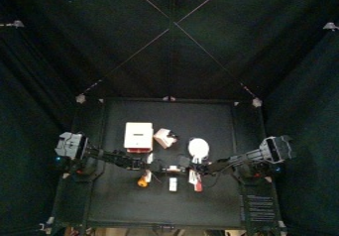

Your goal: Cut sushi roll

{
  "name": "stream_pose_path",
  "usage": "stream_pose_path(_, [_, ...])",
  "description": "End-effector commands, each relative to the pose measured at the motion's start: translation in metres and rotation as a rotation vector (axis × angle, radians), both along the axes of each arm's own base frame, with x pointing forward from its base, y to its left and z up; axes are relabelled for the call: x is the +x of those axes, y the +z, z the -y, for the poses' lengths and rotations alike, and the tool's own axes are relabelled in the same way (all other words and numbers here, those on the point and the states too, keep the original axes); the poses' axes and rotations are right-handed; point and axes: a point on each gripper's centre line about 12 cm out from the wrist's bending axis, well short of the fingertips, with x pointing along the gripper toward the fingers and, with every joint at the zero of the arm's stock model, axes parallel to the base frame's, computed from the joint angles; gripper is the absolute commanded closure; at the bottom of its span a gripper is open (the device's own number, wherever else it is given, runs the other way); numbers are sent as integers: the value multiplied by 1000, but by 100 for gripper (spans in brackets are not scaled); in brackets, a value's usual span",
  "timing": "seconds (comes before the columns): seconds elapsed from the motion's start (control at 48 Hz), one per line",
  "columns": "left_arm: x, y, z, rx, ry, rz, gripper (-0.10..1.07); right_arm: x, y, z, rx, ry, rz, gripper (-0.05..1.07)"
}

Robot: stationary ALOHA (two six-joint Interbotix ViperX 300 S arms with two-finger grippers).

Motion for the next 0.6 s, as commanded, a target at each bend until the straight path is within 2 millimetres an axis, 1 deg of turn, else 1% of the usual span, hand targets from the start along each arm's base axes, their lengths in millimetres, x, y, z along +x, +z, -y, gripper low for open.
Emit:
stream_pose_path(0.0, [1,17,7,-1,-24,48,80,-1,22,3,8,-7,67,68])
stream_pose_path(0.146, [0,25,13,-5,-39,69,80,-4,25,0,9,3,74,68])
stream_pose_path(0.292, [0,24,14,-4,-42,67,80,-6,23,-5,10,17,70,68])
stream_pose_path(0.458, [0,22,15,-6,-41,63,80,-5,24,-5,10,16,72,68])
stream_pose_path(0.583, [0,24,17,-7,-47,69,80,-5,24,-6,13,18,73,68])
